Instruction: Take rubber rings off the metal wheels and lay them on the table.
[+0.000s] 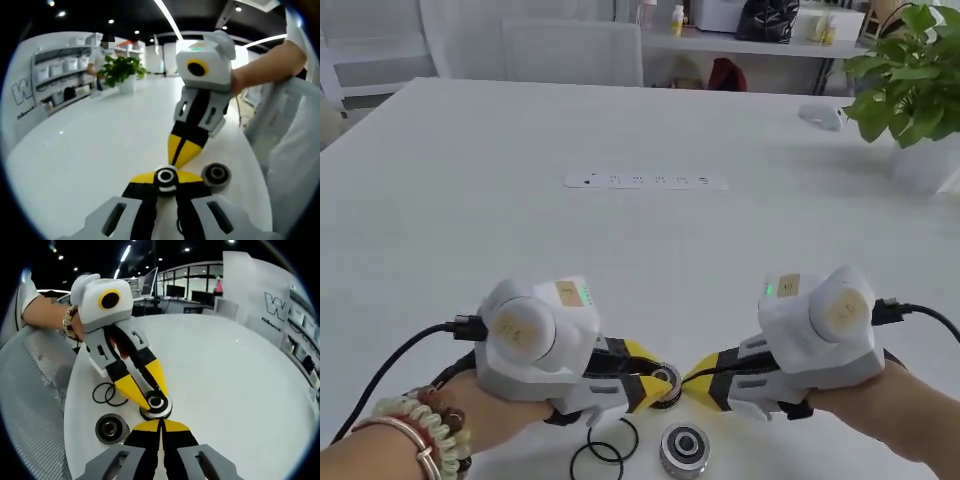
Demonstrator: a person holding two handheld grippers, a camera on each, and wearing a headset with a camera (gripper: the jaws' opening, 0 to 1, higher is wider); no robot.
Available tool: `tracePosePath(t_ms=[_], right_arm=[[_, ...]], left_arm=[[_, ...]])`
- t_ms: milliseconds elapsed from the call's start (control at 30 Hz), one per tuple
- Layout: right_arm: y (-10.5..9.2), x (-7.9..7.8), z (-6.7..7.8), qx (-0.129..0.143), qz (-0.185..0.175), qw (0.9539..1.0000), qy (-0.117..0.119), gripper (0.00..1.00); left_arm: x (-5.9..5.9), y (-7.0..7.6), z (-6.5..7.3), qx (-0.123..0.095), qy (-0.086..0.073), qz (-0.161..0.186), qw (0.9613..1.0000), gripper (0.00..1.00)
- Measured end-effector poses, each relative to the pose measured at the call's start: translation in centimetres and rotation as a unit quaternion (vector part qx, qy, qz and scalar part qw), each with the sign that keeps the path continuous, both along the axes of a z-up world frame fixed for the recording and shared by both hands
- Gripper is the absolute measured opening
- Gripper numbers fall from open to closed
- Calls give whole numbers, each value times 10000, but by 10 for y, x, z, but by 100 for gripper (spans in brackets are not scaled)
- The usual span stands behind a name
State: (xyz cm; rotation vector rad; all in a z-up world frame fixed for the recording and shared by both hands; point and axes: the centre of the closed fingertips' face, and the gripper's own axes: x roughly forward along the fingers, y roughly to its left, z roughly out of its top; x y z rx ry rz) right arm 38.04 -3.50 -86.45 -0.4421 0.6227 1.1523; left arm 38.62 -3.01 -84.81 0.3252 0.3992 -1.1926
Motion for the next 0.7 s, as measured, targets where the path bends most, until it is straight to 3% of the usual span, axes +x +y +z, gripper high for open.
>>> tracePosePath(t_ms=[67,133,200,233,500,700], right_arm=[[0,-1,2,-14,36,10000,17,0],[1,-5,4,98,11,9998,148,11],[3,-5,6,148,22,9999,83,19],[2,-2,4,100,6,9999,-9,17],[11,-6,1,377,-77,9991,178,21],[11,-4,-1,374,-83,9992,145,21]], left_arm=[[0,0,0,-5,0,-6,10000,14],[0,0,0,-10,1,-14,10000,14],[0,0,0,-19,1,-20,10000,14],[0,0,0,-27,7,-21,10000,14],[0,0,0,-66,31,-22,10000,14],[0,0,0,-108,52,15,9999,14]])
